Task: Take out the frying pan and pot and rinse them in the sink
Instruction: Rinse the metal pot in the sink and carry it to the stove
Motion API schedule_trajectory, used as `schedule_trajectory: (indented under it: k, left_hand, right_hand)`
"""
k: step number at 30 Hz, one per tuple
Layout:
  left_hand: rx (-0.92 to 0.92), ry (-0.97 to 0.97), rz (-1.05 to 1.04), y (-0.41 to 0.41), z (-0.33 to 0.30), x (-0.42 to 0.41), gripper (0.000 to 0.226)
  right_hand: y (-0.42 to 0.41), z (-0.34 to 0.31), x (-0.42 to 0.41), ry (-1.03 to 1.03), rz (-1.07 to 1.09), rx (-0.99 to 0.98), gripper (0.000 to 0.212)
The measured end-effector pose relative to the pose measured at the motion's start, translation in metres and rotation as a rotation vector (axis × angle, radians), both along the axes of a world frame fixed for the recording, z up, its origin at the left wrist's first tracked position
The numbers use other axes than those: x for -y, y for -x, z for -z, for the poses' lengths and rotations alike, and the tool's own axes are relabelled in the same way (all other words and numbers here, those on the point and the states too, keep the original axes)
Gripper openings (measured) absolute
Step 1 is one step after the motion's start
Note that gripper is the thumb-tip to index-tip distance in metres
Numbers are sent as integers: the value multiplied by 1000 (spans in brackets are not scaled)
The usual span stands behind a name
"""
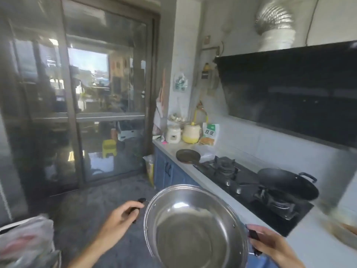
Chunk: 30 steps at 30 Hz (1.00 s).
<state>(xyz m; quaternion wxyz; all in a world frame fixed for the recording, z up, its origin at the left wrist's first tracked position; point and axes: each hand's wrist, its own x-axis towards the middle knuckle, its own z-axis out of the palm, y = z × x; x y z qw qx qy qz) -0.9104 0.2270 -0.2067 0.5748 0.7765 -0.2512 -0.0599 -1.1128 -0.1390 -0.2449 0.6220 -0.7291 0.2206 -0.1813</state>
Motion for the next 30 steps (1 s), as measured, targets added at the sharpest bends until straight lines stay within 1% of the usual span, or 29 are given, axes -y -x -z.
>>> schedule_trajectory:
  k: [1,2,4,8,11,16,18,20,23,26,30]
  left_hand:
    - [11,-32,62,-19,-2,24,19]
    - [33,-44,127,-40,0,51,19]
    - [50,-31,239,-68,7,108,21]
    - [50,-58,455,-108,20,222,21]
    - [22,-129,610,-115,36,307,19]
    - [14,-232,808,-93,74,438,18]
    - [44,-290,856,-75,92,485,19]
    - [29,-345,872,-60,109,531,21]
    - [6,-455,885,-42,138,593,21]
    - [7,-523,862,-32,160,642,22]
    - [26,-614,866,-24,189,689,23]
  right_hand:
    - [1,-5,9,-11,8,-5,35]
    - [2,-5,18,27,47,-16,33]
    - [10,-5,37,42,196,-20,25]
    - [34,3,80,19,398,-46,22]
    - [63,18,116,-27,568,-73,20]
    - [108,55,175,-77,775,-129,24]
    - [127,73,202,-113,837,-140,25]
    - [142,89,235,-163,887,-145,27]
    - [159,108,281,-215,893,-187,25]
    - [164,130,323,-253,921,-240,24]
    - [164,164,365,-230,999,-323,25]
